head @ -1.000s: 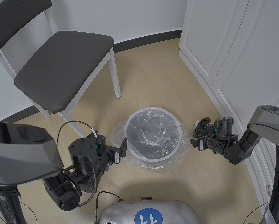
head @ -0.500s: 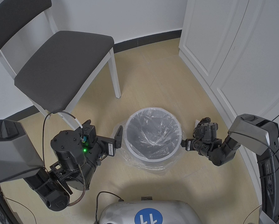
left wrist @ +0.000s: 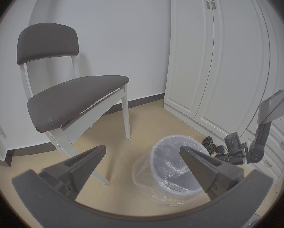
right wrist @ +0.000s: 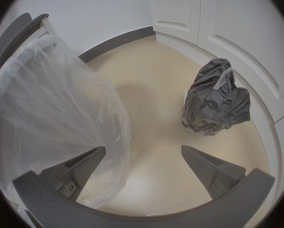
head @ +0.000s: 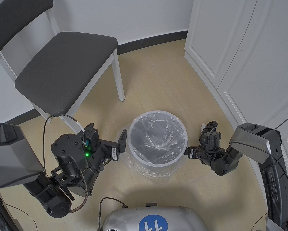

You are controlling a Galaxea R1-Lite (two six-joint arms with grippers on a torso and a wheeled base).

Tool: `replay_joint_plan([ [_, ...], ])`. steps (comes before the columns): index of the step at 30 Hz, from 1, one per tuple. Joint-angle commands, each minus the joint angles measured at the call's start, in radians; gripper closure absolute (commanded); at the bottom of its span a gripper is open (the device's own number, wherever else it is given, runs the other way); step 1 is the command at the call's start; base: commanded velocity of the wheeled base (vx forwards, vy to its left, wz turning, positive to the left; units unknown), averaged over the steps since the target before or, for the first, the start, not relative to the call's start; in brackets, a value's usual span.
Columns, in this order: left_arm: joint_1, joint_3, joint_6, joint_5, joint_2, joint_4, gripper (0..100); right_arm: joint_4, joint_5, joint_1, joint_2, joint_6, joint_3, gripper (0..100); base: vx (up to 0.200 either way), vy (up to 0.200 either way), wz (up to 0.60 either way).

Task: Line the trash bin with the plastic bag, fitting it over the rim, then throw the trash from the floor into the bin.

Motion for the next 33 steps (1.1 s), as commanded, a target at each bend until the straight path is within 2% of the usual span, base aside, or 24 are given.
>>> replay_joint_plan([
  [1,-0.001,0.002,0.000,0.000,0.002,-0.001,0,0.017,-0.003,-0.004,-0.117,-0.050,0.096,0,0.000,0.000,0.00],
  [2,-0.001,0.002,0.001,0.000,0.002,-0.001,0,0.020,-0.003,-0.005,-0.129,-0.061,0.107,0,0.000,0.000,0.00],
  [4,-0.001,0.008,0.001,-0.001,0.000,-0.001,0,0.030,-0.003,-0.014,-0.223,-0.154,0.193,0,0.000,0.000,0.00],
  [12,-0.004,0.009,0.000,-0.001,0.016,-0.001,0,0.030,-0.003,-0.059,-0.415,-0.278,0.343,0,0.000,0.000,0.00],
  [22,-0.004,0.011,-0.002,0.000,0.016,-0.001,0,0.020,-0.063,-0.059,-0.284,-0.277,0.245,0,0.000,0.000,0.00],
  [25,-0.004,0.011,-0.002,0.000,0.016,-0.001,0,0.033,-0.081,-0.062,-0.192,-0.282,0.205,0,0.000,0.000,0.00],
  [33,-0.001,0.017,-0.003,-0.001,0.008,-0.001,0,0.114,-0.083,-0.074,-0.135,-0.278,0.148,0,0.000,0.000,0.00],
])
